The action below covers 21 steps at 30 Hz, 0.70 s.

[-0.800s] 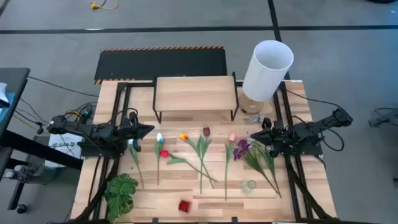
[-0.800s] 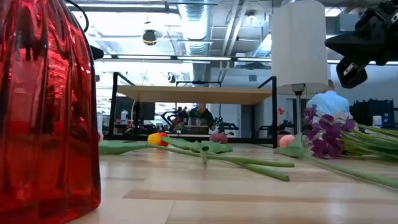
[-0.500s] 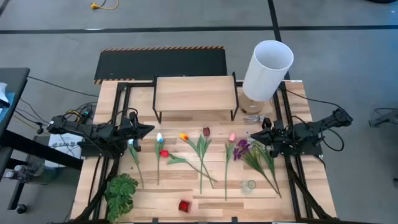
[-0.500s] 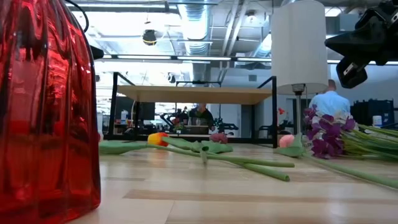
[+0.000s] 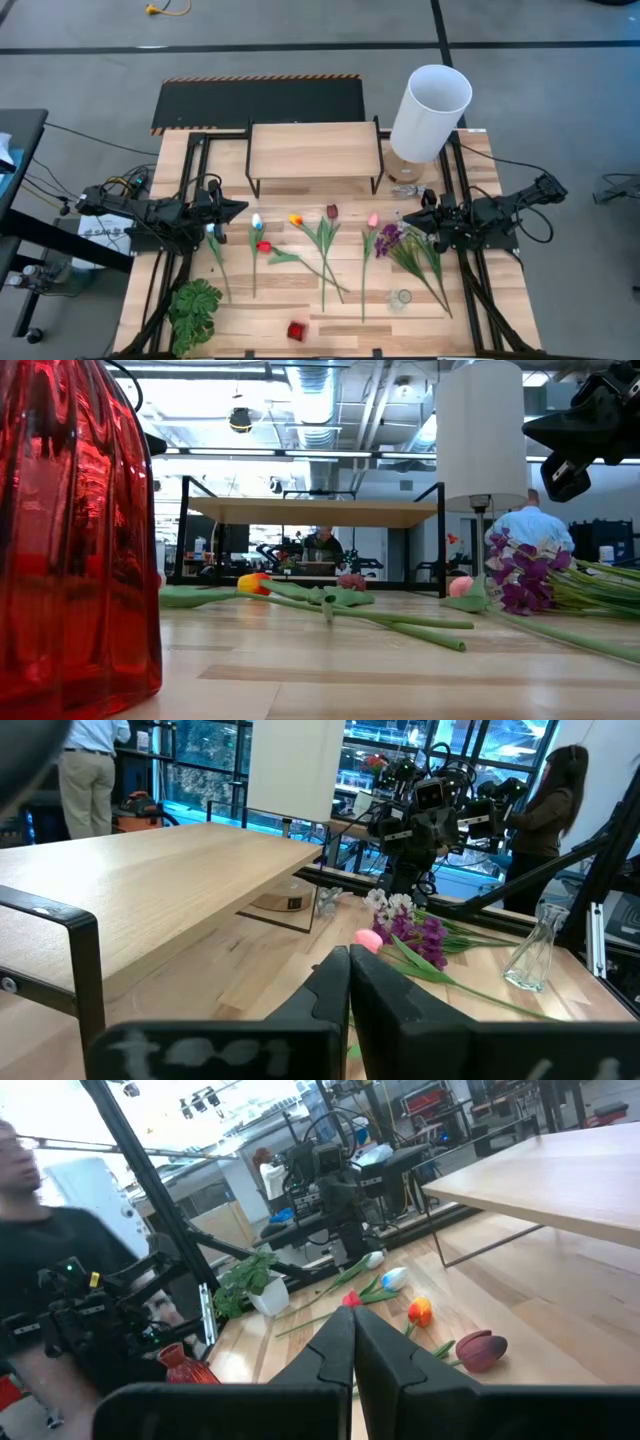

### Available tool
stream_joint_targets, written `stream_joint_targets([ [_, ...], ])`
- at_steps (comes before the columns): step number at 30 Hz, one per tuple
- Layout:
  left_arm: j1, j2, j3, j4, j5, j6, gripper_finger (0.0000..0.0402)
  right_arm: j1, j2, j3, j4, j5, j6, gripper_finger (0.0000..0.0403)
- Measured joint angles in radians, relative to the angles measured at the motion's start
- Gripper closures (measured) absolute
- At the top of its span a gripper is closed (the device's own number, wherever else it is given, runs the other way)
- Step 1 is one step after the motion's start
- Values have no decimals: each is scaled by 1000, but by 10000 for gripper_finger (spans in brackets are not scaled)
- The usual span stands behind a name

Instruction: Pick and place flowers into a vace then onto a shelf

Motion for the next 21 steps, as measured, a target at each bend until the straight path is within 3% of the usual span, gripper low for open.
stream_joint_targets([
  [18, 0, 0, 0, 0, 0, 0, 401, 0, 0, 0, 0, 0, 0, 403],
  [21, 3, 0, 0, 9, -38, 172, 401, 0, 0, 0, 0, 0, 0, 403],
])
